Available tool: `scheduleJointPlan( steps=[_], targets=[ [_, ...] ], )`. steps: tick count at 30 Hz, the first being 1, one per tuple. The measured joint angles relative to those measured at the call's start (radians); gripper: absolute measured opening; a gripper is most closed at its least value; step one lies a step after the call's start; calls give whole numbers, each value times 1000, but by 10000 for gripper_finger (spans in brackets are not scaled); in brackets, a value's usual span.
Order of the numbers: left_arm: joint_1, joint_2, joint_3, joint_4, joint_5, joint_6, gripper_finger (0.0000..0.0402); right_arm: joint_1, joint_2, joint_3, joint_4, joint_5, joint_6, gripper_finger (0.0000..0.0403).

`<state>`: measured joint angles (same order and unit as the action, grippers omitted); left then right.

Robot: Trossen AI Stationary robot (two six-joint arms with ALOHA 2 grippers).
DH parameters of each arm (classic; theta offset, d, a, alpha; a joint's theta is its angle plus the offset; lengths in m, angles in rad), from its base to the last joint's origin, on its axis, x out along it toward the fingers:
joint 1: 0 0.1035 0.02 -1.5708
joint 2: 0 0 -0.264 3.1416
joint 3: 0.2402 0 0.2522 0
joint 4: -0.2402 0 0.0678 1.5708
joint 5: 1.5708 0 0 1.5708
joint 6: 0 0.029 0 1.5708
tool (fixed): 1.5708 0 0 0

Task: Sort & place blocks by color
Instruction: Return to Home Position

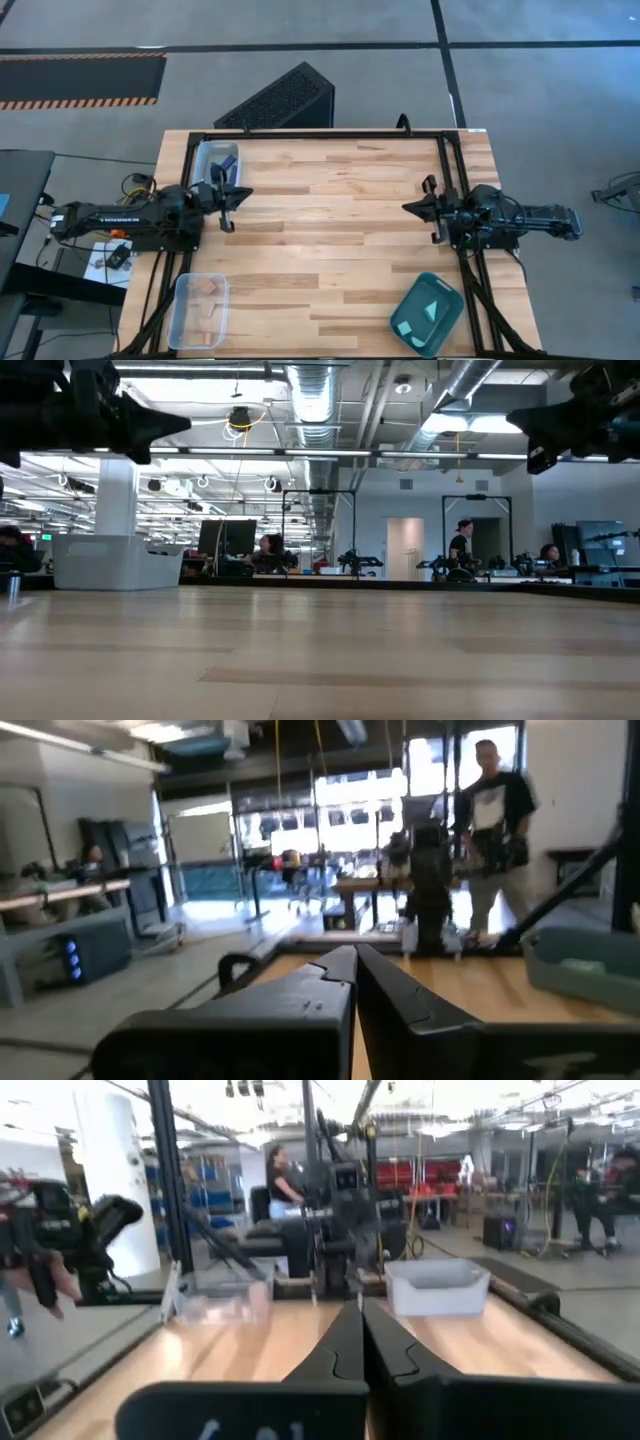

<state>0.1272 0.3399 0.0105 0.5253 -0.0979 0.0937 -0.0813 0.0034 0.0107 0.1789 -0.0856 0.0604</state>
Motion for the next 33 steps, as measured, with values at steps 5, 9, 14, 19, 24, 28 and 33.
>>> scheduleJointPlan(
  steps=[5, 9, 14, 19, 24, 28, 33],
  targets=[
    [0, -70, 0, -111, 14, -2, 0, 1, -1, -2, -3, -5, 18, 5],
    [0, -150, 0, -259, 14, -27, 0, 0, -1, 0, -27, -34, 19, 3],
    [-1, -288, -1, -494, 16, -85, 0, 0, -1, 12, -119, -52, 21, 4],
    [-2, -336, -1, -502, 47, -59, 0, -1, -1, 12, -127, -44, 19, 3],
    [-2, -314, -1, -496, 49, -20, 0, -14, -1, 12, -119, -42, 19, 4],
    [-2, -314, -1, -493, 48, -11, 0, -42, 0, 15, -168, -13, 26, 12],
    [-2, -314, -1, -494, 66, -8, 0, -77, -1, 17, -177, 0, 119, 11]
  ],
)
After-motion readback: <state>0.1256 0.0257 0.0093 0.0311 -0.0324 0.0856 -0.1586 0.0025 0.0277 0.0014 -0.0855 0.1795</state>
